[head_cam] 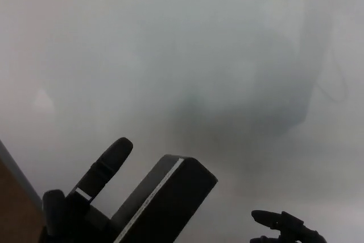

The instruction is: A magnetic marker holder is on the left hand side of the white board, the robot put the index and middle finger into the opening of the container and pull off the magnetic holder and hand it to a human on the left hand side.

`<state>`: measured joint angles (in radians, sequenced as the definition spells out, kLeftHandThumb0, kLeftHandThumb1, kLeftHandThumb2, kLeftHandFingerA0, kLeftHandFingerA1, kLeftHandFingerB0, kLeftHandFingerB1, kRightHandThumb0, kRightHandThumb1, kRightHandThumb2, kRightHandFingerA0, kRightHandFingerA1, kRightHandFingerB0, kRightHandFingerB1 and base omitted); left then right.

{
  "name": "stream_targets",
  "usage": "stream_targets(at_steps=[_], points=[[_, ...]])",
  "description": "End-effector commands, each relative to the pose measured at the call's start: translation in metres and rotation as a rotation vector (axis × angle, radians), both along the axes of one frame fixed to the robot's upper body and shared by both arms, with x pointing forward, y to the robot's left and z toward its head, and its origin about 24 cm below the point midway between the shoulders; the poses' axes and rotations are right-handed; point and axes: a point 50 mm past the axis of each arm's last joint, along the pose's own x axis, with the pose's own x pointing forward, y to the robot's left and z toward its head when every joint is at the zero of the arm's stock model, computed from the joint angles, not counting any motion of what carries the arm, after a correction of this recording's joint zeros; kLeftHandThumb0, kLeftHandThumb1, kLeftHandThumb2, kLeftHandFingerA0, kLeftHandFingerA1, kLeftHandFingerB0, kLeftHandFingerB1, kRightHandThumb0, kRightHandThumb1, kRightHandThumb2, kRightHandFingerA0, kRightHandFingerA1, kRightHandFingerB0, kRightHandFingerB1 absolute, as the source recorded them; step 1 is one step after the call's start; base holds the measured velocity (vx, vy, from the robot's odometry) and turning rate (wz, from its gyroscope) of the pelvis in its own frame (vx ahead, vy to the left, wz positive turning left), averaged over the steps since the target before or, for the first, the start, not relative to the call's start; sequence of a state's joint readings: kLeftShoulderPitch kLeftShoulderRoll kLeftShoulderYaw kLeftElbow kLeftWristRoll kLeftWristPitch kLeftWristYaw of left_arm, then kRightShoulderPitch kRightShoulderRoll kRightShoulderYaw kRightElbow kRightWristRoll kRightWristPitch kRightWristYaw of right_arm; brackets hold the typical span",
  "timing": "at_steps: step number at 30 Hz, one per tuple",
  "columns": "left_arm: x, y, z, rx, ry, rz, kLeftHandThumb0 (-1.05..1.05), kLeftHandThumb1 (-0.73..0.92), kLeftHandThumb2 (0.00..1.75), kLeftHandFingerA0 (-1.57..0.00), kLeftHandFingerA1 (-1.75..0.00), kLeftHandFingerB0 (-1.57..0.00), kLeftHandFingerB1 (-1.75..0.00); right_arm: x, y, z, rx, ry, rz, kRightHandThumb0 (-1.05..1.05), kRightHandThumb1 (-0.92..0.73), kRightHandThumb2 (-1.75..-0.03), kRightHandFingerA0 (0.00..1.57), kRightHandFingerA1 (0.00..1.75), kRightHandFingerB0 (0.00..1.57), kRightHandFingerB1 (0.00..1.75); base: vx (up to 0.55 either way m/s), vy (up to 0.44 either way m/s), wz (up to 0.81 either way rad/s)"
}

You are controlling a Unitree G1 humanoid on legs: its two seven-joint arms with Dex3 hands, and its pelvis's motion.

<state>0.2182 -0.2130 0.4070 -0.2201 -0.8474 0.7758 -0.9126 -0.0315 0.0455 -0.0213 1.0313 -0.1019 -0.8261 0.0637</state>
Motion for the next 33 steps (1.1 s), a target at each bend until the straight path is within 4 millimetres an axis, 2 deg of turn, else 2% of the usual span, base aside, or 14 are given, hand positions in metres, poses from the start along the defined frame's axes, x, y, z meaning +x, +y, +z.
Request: stream_targets(at_steps=[1,3,4,6,9,11,12,18,19,23,28,29,32,33], points=[[-0.006,0.007,0.048,-0.517,-0.215,0.015,-0.98,0.72,0.63,-0.71,-0.43,-0.3,-0.3,-0.013,-0.017,-0.007,-0.039,0.046,-0.064,-0.59,-0.76,-0.63,0.8,0.49,0.63,0.45,0.0,0.0,0.0],[-0.006,0.007,0.048,-0.521,-0.214,0.024,-0.97,0.72,0.63,-0.71,-0.43,-0.28,-0.3,-0.012,-0.017,-0.007,-0.047,0.051,-0.064,-0.6,-0.76,-0.63,0.81,0.49,0.64,0.44,0.0,0.0,0.0],[-0.006,0.007,0.048,-0.526,-0.217,0.023,-0.96,0.57,0.96,-0.63,-0.54,-0.21,-0.41,-0.012,-0.017,-0.007,-0.048,0.05,-0.063,-0.6,-0.76,-0.63,0.82,0.49,0.64,0.44,0.0,0.0,0.0],[-0.006,0.008,0.048,-0.529,-0.222,0.022,-0.98,0.74,0.64,-0.71,-0.43,-0.28,-0.3,-0.012,-0.017,-0.007,-0.045,0.047,-0.065,-0.59,-0.76,-0.63,0.81,0.49,0.64,0.45,0.0,0.0,0.0],[-0.006,0.008,0.05,-0.526,-0.227,0.026,-0.96,0.72,0.63,-0.72,-0.44,-0.26,-0.3,-0.013,-0.017,-0.007,-0.038,0.049,-0.07,-0.59,-0.76,-0.63,0.81,0.49,0.64,0.44,0.0,0.0,0.0],[-0.006,0.007,0.051,-0.536,-0.223,0.022,-1.05,0.62,0.98,-0.7,-0.55,-0.22,-0.39,-0.013,-0.017,-0.007,-0.036,0.048,-0.069,-0.57,-0.76,-0.63,0.8,0.49,0.63,0.45,0.0,0.0,0.0],[-0.007,0.007,0.052,-0.543,-0.221,0.025,-0.96,0.72,0.63,-0.73,-0.44,-0.25,-0.29,-0.013,-0.017,-0.007,-0.036,0.046,-0.067,-0.57,-0.76,-0.63,0.8,0.49,0.63,0.45,0.0,0.0,0.0],[-0.006,0.013,0.058,-0.542,-0.243,0.067,-0.97,0.73,0.61,-0.75,-0.43,-0.25,-0.28,-0.012,-0.016,-0.006,-0.041,0.043,-0.06,-0.59,-0.76,-0.63,0.8,0.49,0.62,0.45,0.0,0.0,0.0],[-0.006,0.015,0.06,-0.544,-0.25,0.078,-1.05,0.64,0.99,-0.72,-0.54,-0.22,-0.4,-0.011,-0.017,-0.006,-0.038,0.044,-0.061,-0.58,-0.75,-0.63,0.81,0.5,0.63,0.45,0.0,0.0,0.0],[-0.005,0.027,0.065,-0.545,-0.287,0.114,-0.97,0.62,0.73,-0.72,-0.48,-0.2,-0.33,-0.011,-0.017,-0.006,-0.034,0.044,-0.062,-0.58,-0.76,-0.63,0.8,0.5,0.63,0.45,0.0,0.0,0.0],[-0.005,0.037,0.069,-0.529,-0.312,0.145,-0.98,0.62,0.97,-0.75,-0.57,-0.21,-0.41,-0.008,-0.017,-0.005,-0.047,0.038,-0.056,-0.58,-0.76,-0.63,0.81,0.5,0.63,0.45,0.0,0.0,0.0],[-0.005,0.038,0.069,-0.535,-0.311,0.139,-0.92,0.73,0.63,-0.75,-0.44,-0.25,-0.29,-0.008,-0.016,-0.005,-0.05,0.039,-0.055,-0.58,-0.76,-0.63,0.81,0.5,0.63,0.45,0.0,0.0,0.0],[-0.006,0.038,0.068,-0.531,-0.302,0.134,-0.93,0.73,0.63,-0.77,-0.44,-0.26,-0.29,-0.008,-0.017,-0.005,-0.059,0.041,-0.05,-0.58,-0.76,-0.63,0.81,0.49,0.63,0.45,0.0,0.0,0.0],[-0.006,0.038,0.067,-0.529,-0.296,0.132,-1.05,0.66,0.99,-0.74,-0.55,-0.22,-0.39,-0.008,-0.017,-0.005,-0.059,0.04,-0.05,-0.59,-0.76,-0.63,0.81,0.5,0.63,0.45,0.0,0.0,0.0]])
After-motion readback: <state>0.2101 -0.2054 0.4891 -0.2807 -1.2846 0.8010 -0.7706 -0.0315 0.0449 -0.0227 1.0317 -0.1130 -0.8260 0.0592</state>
